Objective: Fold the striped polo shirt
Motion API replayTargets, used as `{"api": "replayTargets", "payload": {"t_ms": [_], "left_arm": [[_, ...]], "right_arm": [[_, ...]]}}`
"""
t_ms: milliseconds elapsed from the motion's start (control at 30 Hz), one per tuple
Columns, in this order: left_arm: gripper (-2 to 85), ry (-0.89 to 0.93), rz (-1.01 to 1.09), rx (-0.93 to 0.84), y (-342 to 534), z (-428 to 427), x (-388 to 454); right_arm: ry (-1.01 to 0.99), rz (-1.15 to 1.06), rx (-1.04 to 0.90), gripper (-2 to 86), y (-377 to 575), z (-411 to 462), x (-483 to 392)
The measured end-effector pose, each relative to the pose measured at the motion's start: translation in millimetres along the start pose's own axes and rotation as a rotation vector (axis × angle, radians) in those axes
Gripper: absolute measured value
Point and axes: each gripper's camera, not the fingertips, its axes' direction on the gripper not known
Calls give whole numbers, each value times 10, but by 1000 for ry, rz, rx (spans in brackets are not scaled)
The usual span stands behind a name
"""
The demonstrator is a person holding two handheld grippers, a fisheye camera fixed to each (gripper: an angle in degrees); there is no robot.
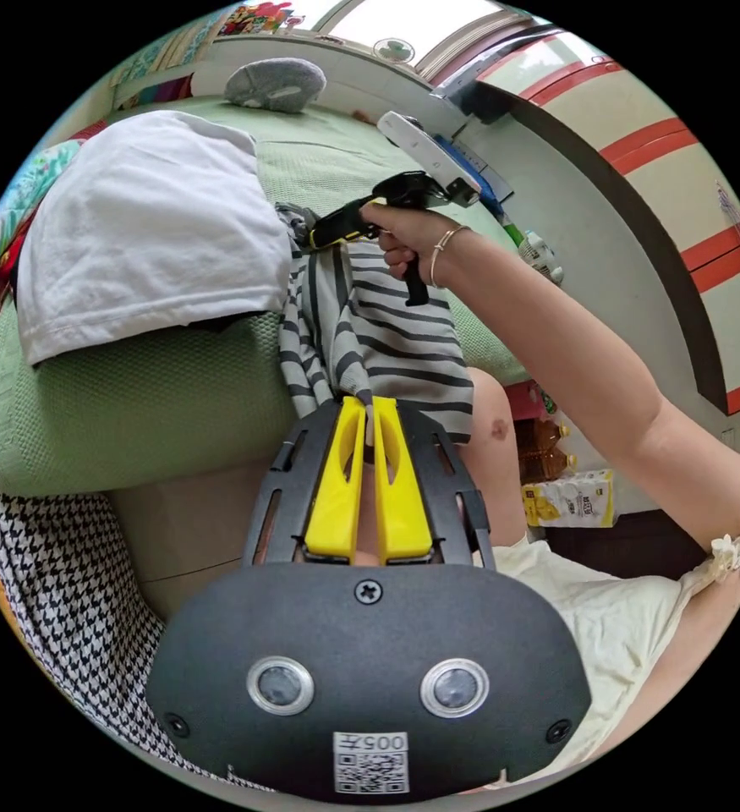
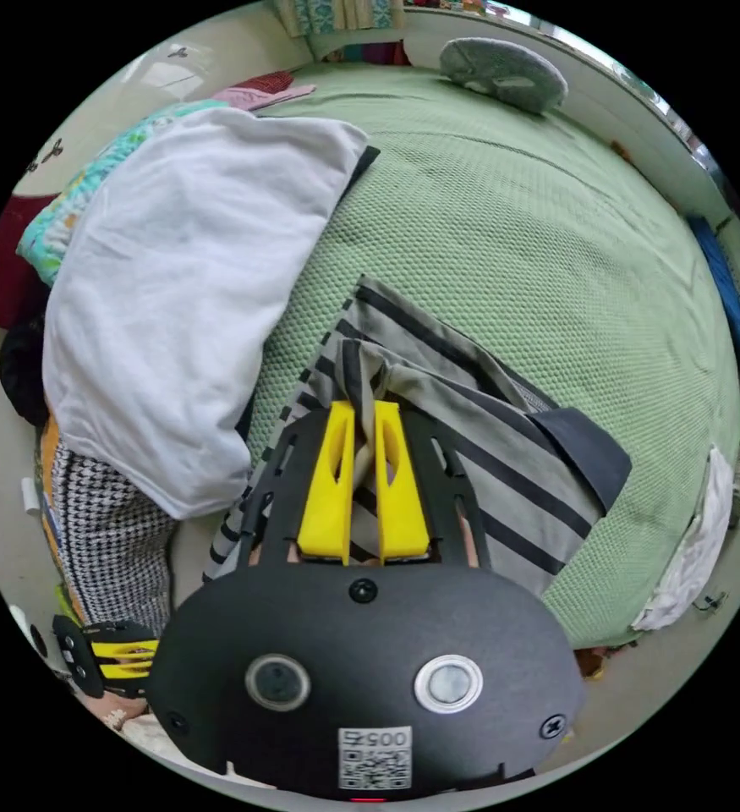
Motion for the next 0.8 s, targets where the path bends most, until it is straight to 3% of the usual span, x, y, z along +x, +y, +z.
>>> {"api": "replayTargets", "payload": {"t_ms": [133, 367, 433, 567, 667, 800], "left_arm": [[3, 42, 41, 10, -47, -13, 85], [6, 51, 131, 47, -77, -142, 315], [7, 28, 142, 78, -81, -220, 364], [32, -113, 65, 37, -152, -181, 256], [75, -180, -60, 13, -118, -63, 8], [105, -131, -143, 47, 50, -128, -196]], "right_arm": [[-197, 117, 119, -10, 287, -187, 453], [-268, 197, 341, -10, 687, -906, 642], [-209, 168, 371, -4, 661, -1042, 521], [-70, 80, 293, 57, 390, -815, 142], [-157, 26, 176, 84, 315, -454, 84], [-187, -49, 338, 91, 742, -632, 199]]}}
